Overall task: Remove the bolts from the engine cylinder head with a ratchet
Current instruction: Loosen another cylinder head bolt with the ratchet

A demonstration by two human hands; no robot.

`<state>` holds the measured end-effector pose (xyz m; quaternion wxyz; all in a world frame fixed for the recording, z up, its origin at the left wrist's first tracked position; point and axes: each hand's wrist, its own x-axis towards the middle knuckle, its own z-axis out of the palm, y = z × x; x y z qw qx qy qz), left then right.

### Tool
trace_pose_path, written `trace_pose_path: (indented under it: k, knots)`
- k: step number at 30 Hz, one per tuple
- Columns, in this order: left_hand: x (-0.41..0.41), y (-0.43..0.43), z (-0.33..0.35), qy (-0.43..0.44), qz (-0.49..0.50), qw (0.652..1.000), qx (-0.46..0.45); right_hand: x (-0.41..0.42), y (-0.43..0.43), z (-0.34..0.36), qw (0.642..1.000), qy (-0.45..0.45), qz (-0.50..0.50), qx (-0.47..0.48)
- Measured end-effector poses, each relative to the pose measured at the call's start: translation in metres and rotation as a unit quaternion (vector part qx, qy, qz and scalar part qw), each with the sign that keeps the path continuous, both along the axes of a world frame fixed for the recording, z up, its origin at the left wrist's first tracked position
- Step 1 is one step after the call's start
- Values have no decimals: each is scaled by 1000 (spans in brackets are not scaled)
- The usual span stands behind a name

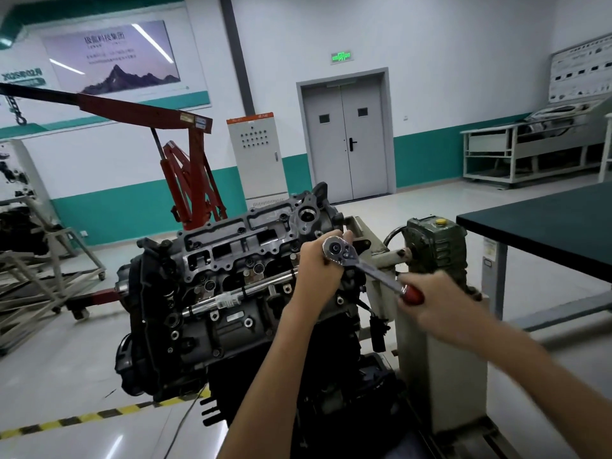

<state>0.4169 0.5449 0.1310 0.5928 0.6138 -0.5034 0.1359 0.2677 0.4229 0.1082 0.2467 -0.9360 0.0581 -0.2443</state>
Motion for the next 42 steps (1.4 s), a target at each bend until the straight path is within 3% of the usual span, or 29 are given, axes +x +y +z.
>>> trace_pose_path:
  k: [4, 8, 10, 14, 18, 20, 24, 28, 31, 33, 37, 40, 42]
  knots:
    - [-6, -9, -1, 26, 12, 998, -47, 10, 86, -52, 962, -139, -22, 235]
    - [-4, -5, -2, 35, 4, 999, -23, 36, 138, -61, 907, -154, 20, 390]
    - [-1, 0, 1, 26, -9, 1000, 14, 29, 120, -58, 928, -127, 17, 349]
    - [3, 6, 11, -37, -4, 996, 83, 1, 37, -33, 993, -32, 18, 109]
    - [5, 5, 8, -14, -7, 998, 64, -4, -27, 28, 989, 5, 1, -150]
    - [3, 3, 1, 18, -13, 1000, 20, -3, -30, 27, 987, -14, -11, -163]
    - [-5, -6, -5, 8, 4, 999, -34, 0, 22, -37, 995, -73, -46, 56]
    - [-9, -10, -6, 13, 7, 999, -47, 24, 107, -68, 942, -155, -36, 296]
    - [-7, -7, -4, 47, -11, 999, -25, 35, 133, -68, 914, -158, 7, 373]
    - [-4, -5, -2, 32, -3, 999, -2, 28, 115, -66, 933, -123, 16, 337]
    - [4, 3, 3, -29, 11, 999, 24, 0, 35, -37, 993, -33, 35, 110]
    - [7, 8, 9, -41, 8, 998, 51, -7, -17, 13, 995, 18, 44, -92]
    - [6, 8, 6, -24, 1, 999, 46, -5, -30, 25, 986, -13, 26, -162]
